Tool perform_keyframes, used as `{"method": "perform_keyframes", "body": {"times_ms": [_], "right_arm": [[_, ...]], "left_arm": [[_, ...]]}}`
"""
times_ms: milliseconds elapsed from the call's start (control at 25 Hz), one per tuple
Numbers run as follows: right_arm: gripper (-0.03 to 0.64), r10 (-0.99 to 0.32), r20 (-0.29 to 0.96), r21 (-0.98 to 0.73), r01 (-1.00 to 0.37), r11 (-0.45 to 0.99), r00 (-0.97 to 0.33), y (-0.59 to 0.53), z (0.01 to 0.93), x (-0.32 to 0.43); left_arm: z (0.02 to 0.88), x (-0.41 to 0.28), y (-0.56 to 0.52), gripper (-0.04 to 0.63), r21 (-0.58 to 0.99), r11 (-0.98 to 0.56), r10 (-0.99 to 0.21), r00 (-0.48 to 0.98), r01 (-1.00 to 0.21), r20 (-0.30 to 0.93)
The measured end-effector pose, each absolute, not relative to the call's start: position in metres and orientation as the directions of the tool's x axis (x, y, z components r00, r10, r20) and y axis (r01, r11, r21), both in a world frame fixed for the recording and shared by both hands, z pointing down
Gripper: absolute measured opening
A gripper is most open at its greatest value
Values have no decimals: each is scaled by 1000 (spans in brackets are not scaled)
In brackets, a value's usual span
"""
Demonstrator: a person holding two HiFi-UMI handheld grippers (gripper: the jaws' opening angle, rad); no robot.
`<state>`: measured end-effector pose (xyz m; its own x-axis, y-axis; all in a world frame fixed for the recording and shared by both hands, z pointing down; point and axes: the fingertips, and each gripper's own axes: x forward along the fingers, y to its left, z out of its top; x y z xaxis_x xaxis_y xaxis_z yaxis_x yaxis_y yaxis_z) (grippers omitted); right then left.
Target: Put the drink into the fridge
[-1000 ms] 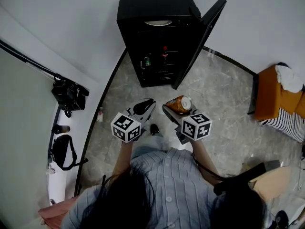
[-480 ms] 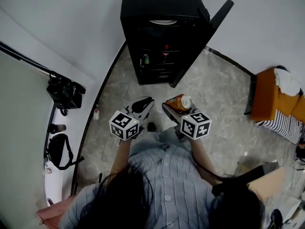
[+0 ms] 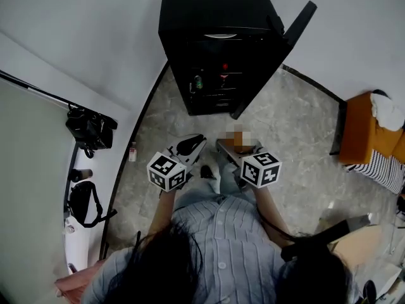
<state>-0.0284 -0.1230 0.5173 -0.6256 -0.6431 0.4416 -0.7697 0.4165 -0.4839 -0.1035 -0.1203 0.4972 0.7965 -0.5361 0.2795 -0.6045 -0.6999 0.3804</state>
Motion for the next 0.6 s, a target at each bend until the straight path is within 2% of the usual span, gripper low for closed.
{"method": "perform_keyframes", "body": {"times_ms": [240, 600], "right_arm": [[327, -633, 445, -477, -766, 431, -633, -170, 523, -28], [327, -620, 476, -463, -777, 426, -624, -229, 540, -14]], "left_arm": [[494, -101, -158, 51, 363, -703, -541, 791, -611, 285], [494, -77, -215, 51, 372, -742, -506, 830, -557, 235]]}}
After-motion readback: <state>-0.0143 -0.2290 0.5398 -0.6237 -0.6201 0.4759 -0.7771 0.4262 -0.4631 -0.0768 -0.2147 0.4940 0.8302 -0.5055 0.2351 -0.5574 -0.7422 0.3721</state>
